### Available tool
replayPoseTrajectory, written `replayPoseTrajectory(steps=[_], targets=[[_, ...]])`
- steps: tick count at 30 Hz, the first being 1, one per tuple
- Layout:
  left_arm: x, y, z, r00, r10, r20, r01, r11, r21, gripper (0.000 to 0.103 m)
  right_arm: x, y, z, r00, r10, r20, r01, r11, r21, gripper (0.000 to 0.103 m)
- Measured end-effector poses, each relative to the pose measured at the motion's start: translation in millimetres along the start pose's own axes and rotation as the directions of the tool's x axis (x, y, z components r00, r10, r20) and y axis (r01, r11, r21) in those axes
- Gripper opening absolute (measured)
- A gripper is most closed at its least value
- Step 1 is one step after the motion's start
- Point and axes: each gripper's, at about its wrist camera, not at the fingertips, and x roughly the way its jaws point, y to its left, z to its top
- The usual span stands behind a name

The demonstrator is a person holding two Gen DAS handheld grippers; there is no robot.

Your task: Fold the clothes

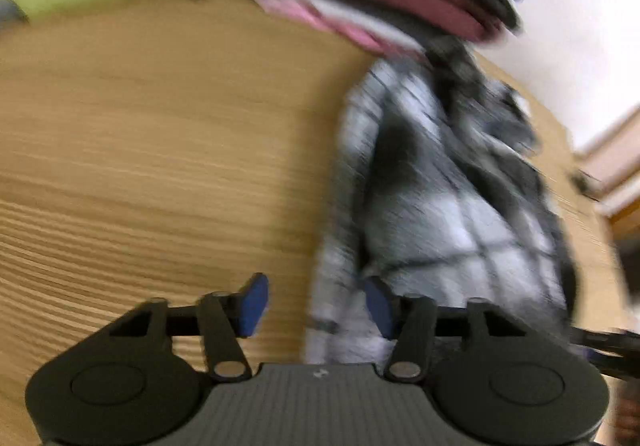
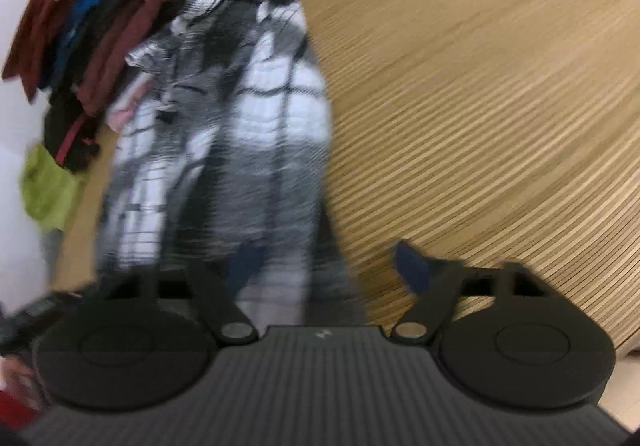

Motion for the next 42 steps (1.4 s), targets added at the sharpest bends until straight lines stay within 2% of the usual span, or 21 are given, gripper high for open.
replayPoseTrajectory(steps=[1, 4, 7, 10, 12, 14, 17, 18, 19, 21, 24, 27, 28, 30, 32, 33, 35, 38, 40, 41, 42], targets=[[7, -5, -2, 0.999, -0.010, -0.041, 0.012, 1.000, 0.029, 0.007, 8, 7, -5, 1.000, -0.007, -0.011, 0.007, 1.000, -0.001, 0.030], [16, -18, -11, 0.997, -0.005, -0.071, 0.011, 0.997, 0.074, 0.001, 3, 20, -17, 0.997, -0.070, 0.035, 0.071, 0.997, -0.024, 0.014], [-2, -6, -12, 0.997, -0.047, -0.063, 0.044, 0.998, -0.052, 0.000, -28, 10, -7, 0.991, -0.081, 0.109, 0.076, 0.996, 0.054, 0.011], [-58, 6, -14, 0.993, -0.109, 0.048, 0.114, 0.986, -0.125, 0.000, -74, -12, 22, 0.946, -0.216, 0.243, 0.214, 0.976, 0.034, 0.008], [-94, 8, -14, 0.985, -0.129, 0.116, 0.143, 0.983, -0.116, 0.000, -92, -33, 50, 0.863, -0.374, 0.340, 0.391, 0.920, 0.018, 0.007], [-123, 0, -15, 0.983, -0.082, 0.166, 0.094, 0.993, -0.067, 0.000, -103, -52, 81, 0.734, -0.526, 0.429, 0.564, 0.824, 0.044, 0.007], [-148, -11, -12, 0.973, 0.001, 0.231, -0.005, 1.000, 0.016, 0.000, -111, -73, 119, 0.551, -0.672, 0.495, 0.715, 0.686, 0.137, 0.011], [-150, -17, -6, 0.965, 0.069, 0.251, -0.092, 0.992, 0.082, 0.001, -109, -76, 126, 0.521, -0.698, 0.491, 0.734, 0.660, 0.160, 0.011], [-153, -24, -1, 0.951, 0.138, 0.277, -0.184, 0.972, 0.147, 0.001, -108, -77, 128, 0.515, -0.705, 0.487, 0.738, 0.654, 0.167, 0.012], [-152, -36, 12, 0.903, 0.264, 0.338, -0.360, 0.894, 0.266, 0.001, -99, -72, 121, 0.540, -0.695, 0.475, 0.731, 0.666, 0.144, 0.020], [-158, -35, 23, 0.866, 0.325, 0.379, -0.453, 0.831, 0.323, 0.002, -83, -48, 84, 0.579, -0.648, 0.495, 0.721, 0.690, 0.059, 0.033], [-146, -29, 29, 0.782, 0.424, 0.457, -0.594, 0.730, 0.338, 0.002, -58, -10, 34, 0.648, -0.555, 0.522, 0.692, 0.716, -0.098, 0.034], [-143, -27, 32, 0.761, 0.447, 0.469, -0.622, 0.706, 0.337, 0.002, -55, -2, 20, 0.706, -0.505, 0.496, 0.633, 0.764, -0.123, 0.034], [-135, -21, 44, 0.754, 0.466, 0.463, -0.645, 0.657, 0.390, 0.002, -53, 14, -5, 0.820, -0.383, 0.426, 0.482, 0.863, -0.151, 0.035], [-127, -14, 61, 0.739, 0.485, 0.468, -0.671, 0.594, 0.445, 0.002, -51, 24, -26, 0.910, -0.242, 0.336, 0.309, 0.937, -0.162, 0.034], [-124, -14, 70, 0.728, 0.493, 0.477, -0.685, 0.562, 0.465, 0.002, -49, 27, -33, 0.938, -0.192, 0.289, 0.248, 0.954, -0.170, 0.034], [-120, -13, 91, 0.711, 0.505, 0.490, -0.703, 0.529, 0.475, 0.002, -45, 25, -46, 0.956, -0.164, 0.243, 0.211, 0.960, -0.185, 0.037], [-115, -4, 128, 0.678, 0.547, 0.491, -0.734, 0.537, 0.415, 0.009, -35, 17, -61, 0.968, -0.182, 0.171, 0.216, 0.954, -0.209, 0.037], [-107, 7, 140, 0.604, 0.604, 0.520, -0.794, 0.508, 0.334, 0.015, -31, 16, -70, 0.969, -0.207, 0.137, 0.238, 0.931, -0.277, 0.037], [-104, 12, 142, 0.545, 0.652, 0.527, -0.836, 0.472, 0.281, 0.014, -32, 18, -72, 0.966, -0.223, 0.128, 0.253, 0.913, -0.319, 0.038], [-104, 15, 141, 0.532, 0.666, 0.523, -0.843, 0.479, 0.246, 0.015, -34, 19, -74, 0.964, -0.237, 0.120, 0.265, 0.896, -0.357, 0.038]])
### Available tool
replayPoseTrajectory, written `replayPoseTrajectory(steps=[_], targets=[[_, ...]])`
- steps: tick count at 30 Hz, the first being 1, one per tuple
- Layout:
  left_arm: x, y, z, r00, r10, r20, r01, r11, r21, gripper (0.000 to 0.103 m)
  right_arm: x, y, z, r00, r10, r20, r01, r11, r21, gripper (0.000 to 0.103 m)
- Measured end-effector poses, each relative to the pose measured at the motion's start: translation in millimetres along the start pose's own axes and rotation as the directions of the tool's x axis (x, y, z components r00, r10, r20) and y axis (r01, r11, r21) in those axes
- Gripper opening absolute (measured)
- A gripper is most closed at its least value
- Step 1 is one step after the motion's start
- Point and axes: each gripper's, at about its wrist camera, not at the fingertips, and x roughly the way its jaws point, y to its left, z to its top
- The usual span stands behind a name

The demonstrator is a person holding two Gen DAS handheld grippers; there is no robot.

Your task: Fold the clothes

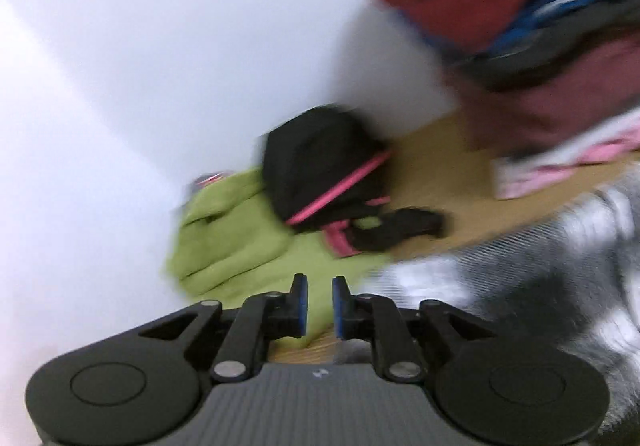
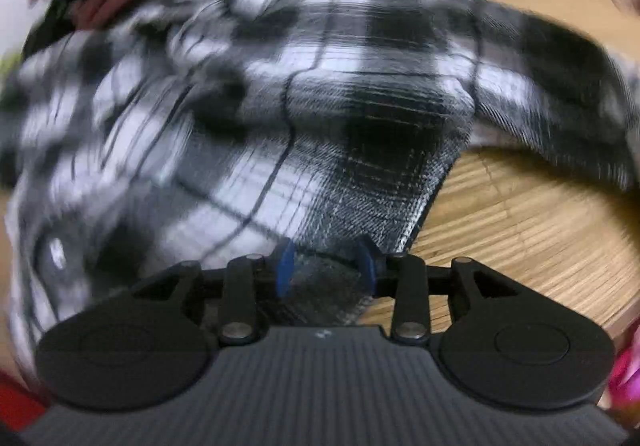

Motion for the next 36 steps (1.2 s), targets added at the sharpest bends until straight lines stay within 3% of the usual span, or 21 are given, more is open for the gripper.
replayPoseTrajectory(steps=[2, 3, 5, 6, 7, 9, 10, 11, 12, 14, 16, 18, 19, 24, 27, 29, 30, 31, 33, 35, 36], targets=[[-19, 4, -16, 0.988, -0.151, 0.035, 0.152, 0.987, -0.056, 0.019, -5, -8, -1, 1.000, 0.005, -0.024, -0.005, 1.000, -0.011, 0.038], [-34, 5, -27, 0.968, -0.245, 0.062, 0.249, 0.966, -0.073, 0.025, -7, -12, -1, 0.999, 0.014, -0.034, -0.014, 1.000, -0.004, 0.038], [-71, 1, -59, 0.902, -0.421, 0.097, 0.428, 0.900, -0.078, 0.033, -15, -23, 7, 0.999, -0.026, -0.034, 0.027, 0.999, 0.024, 0.038], [-90, -2, -74, 0.854, -0.509, 0.110, 0.518, 0.851, -0.082, 0.038, -25, -30, 14, 0.998, -0.067, 0.011, 0.066, 0.996, 0.054, 0.038], [-104, -5, -91, 0.764, -0.640, 0.083, 0.645, 0.753, -0.132, 0.043, -36, -36, 23, 0.995, -0.079, 0.069, 0.073, 0.994, 0.083, 0.040], [-126, -13, -124, 0.523, -0.850, 0.060, 0.829, 0.492, -0.264, 0.050, -52, -44, 45, 0.983, -0.073, 0.171, 0.056, 0.993, 0.105, 0.040], [-138, -20, -137, 0.426, -0.901, 0.077, 0.866, 0.382, -0.322, 0.052, -55, -45, 59, 0.976, -0.059, 0.210, 0.040, 0.995, 0.093, 0.040], [-149, -27, -149, 0.363, -0.927, 0.091, 0.881, 0.309, -0.359, 0.052, -49, -43, 74, 0.974, -0.038, 0.225, 0.028, 0.998, 0.047, 0.040], [-160, -35, -157, 0.335, -0.937, 0.097, 0.884, 0.277, -0.377, 0.055, -42, -40, 90, 0.972, -0.016, 0.233, 0.018, 1.000, -0.007, 0.040], [-174, -53, -169, 0.358, -0.932, 0.064, 0.860, 0.302, -0.412, 0.063, -11, -30, 111, 0.979, 0.031, 0.202, -0.013, 0.996, -0.089, 0.038], [-179, -64, -183, 0.391, -0.921, 0.010, 0.820, 0.343, -0.457, 0.061, 21, -19, 132, 0.984, 0.075, 0.163, -0.048, 0.985, -0.168, 0.038], [-187, -75, -194, 0.427, -0.902, -0.067, 0.755, 0.396, -0.523, 0.059, 55, -22, 148, 0.988, 0.074, 0.136, -0.053, 0.987, -0.150, 0.037], [-194, -79, -201, 0.436, -0.896, -0.090, 0.724, 0.408, -0.557, 0.059, 70, -26, 155, 0.990, 0.068, 0.125, -0.052, 0.990, -0.129, 0.037], [-245, -94, -237, 0.482, -0.873, -0.081, 0.620, 0.405, -0.672, 0.065, 115, -15, 186, 0.993, -0.030, 0.118, 0.050, 0.984, -0.170, 0.038], [-258, -100, -254, 0.481, -0.874, -0.068, 0.593, 0.381, -0.709, 0.065, 132, 0, 208, 0.989, -0.041, 0.140, 0.067, 0.980, -0.187, 0.038], [-258, -97, -256, 0.480, -0.875, -0.066, 0.608, 0.385, -0.694, 0.065, 143, 4, 227, 0.987, -0.062, 0.145, 0.084, 0.985, -0.150, 0.037], [-258, -94, -256, 0.483, -0.873, -0.063, 0.621, 0.392, -0.679, 0.065, 144, 4, 233, 0.988, -0.075, 0.132, 0.091, 0.989, -0.119, 0.037], [-260, -92, -254, 0.499, -0.865, -0.054, 0.633, 0.407, -0.658, 0.065, 141, 3, 235, 0.989, -0.095, 0.112, 0.104, 0.992, -0.075, 0.037], [-261, -75, -253, 0.551, -0.835, -0.019, 0.649, 0.442, -0.619, 0.066, 111, -6, 223, 0.986, -0.122, 0.118, 0.120, 0.993, 0.022, 0.039], [-262, -57, -260, 0.591, -0.807, 0.020, 0.657, 0.467, -0.592, 0.070, 58, -15, 180, 0.980, -0.010, 0.200, -0.007, 0.997, 0.082, 0.042], [-261, -47, -267, 0.598, -0.801, 0.034, 0.667, 0.474, -0.575, 0.070, 30, -18, 149, 0.973, 0.034, 0.227, -0.060, 0.992, 0.108, 0.047]])
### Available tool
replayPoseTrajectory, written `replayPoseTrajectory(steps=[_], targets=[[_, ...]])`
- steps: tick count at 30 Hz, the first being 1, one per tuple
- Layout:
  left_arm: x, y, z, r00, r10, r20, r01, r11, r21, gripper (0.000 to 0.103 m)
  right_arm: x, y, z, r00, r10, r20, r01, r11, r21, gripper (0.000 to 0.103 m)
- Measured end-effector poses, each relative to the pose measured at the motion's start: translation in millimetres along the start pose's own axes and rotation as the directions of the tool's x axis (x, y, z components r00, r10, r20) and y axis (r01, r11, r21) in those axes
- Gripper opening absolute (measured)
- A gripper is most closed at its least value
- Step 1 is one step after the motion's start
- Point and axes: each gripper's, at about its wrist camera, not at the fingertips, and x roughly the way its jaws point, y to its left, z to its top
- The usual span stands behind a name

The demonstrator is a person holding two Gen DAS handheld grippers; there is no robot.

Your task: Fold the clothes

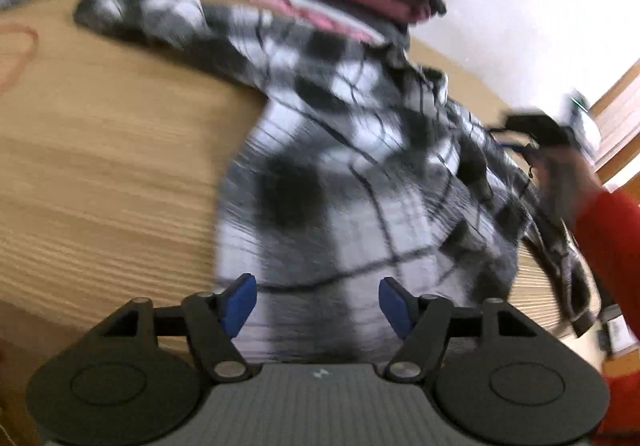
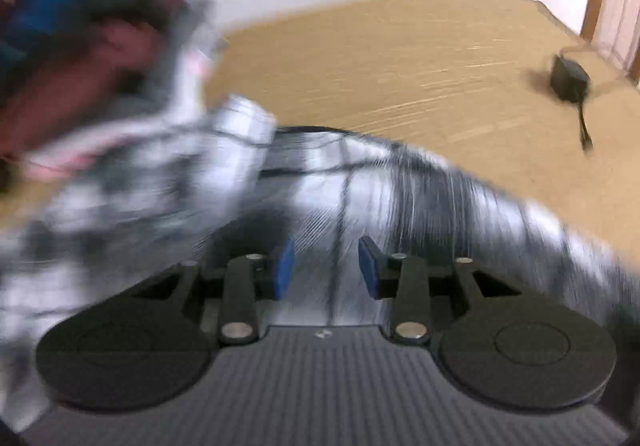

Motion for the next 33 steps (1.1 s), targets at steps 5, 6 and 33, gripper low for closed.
replayPoseTrajectory(steps=[5, 6, 33], targets=[[-15, 38, -13, 0.989, -0.135, -0.056, 0.128, 0.985, -0.118, 0.070, -152, -16, -135, 0.995, 0.086, 0.055, -0.092, 0.988, 0.122, 0.086], [-14, 44, -15, 0.982, -0.178, -0.060, 0.167, 0.973, -0.157, 0.071, -168, -12, -161, 0.998, 0.062, 0.030, -0.065, 0.991, 0.114, 0.086], [-42, 85, -23, 0.969, -0.246, -0.033, 0.211, 0.883, -0.419, 0.004, -226, -71, -181, 0.992, -0.115, 0.049, 0.080, 0.885, 0.458, 0.006]])
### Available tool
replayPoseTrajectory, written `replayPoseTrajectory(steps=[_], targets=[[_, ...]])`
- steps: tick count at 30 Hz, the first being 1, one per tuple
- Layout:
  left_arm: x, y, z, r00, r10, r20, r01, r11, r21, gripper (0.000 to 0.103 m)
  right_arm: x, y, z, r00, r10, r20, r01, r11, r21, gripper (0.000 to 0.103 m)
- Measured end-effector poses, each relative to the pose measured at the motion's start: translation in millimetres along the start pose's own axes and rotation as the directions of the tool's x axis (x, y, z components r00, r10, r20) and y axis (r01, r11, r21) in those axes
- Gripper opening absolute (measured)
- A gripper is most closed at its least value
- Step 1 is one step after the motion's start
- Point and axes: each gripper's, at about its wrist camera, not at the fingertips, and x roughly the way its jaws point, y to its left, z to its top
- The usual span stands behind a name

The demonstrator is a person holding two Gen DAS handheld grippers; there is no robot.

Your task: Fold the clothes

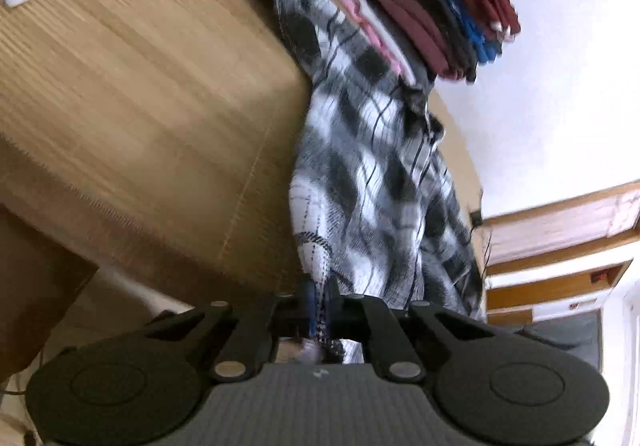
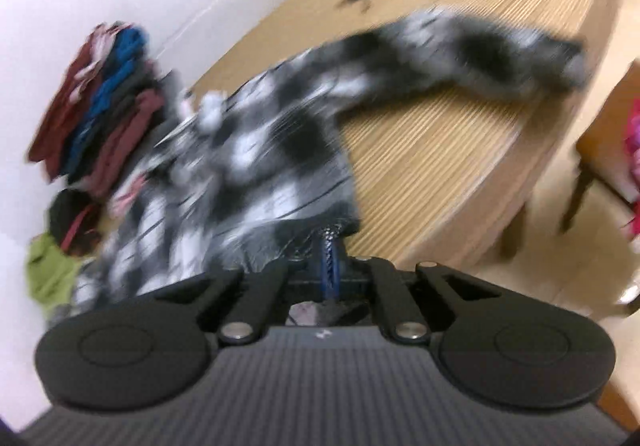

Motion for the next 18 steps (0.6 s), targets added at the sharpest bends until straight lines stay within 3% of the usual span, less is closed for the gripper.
replayPoseTrajectory(steps=[3, 5, 8, 11, 13, 15, 16, 18], targets=[[17, 11, -9, 0.997, 0.072, -0.037, -0.071, 0.997, 0.029, 0.004, 19, -19, 14, 0.988, -0.152, -0.033, 0.151, 0.988, -0.008, 0.006], [30, 21, -14, 0.990, 0.125, -0.058, -0.123, 0.992, 0.036, 0.006, 27, -23, 13, 0.966, -0.258, 0.012, 0.259, 0.964, -0.065, 0.007], [46, 38, -21, 0.975, 0.206, -0.083, -0.203, 0.978, 0.041, 0.021, 36, -37, 11, 0.952, -0.307, 0.023, 0.308, 0.947, -0.093, 0.008], [53, 56, -23, 0.929, 0.351, -0.120, -0.345, 0.936, 0.067, 0.024, 43, -42, 4, 0.941, -0.339, -0.012, 0.337, 0.937, -0.097, 0.017], [49, 64, -24, 0.913, 0.389, -0.121, -0.385, 0.921, 0.055, 0.026, 43, -49, 2, 0.945, -0.327, -0.017, 0.324, 0.942, -0.090, 0.027], [34, 66, -23, 0.937, 0.337, -0.095, -0.336, 0.942, 0.025, 0.025, 38, -53, 1, 0.956, -0.293, -0.005, 0.292, 0.952, -0.089, 0.032], [20, 56, -22, 0.963, 0.270, -0.021, -0.269, 0.962, 0.052, 0.021, 36, -51, 1, 0.962, -0.274, 0.008, 0.273, 0.957, -0.097, 0.033], [-8, 30, -21, 0.988, 0.110, 0.113, -0.128, 0.977, 0.172, 0.022, 33, -46, 6, 0.974, -0.222, 0.051, 0.228, 0.961, -0.155, 0.033]])
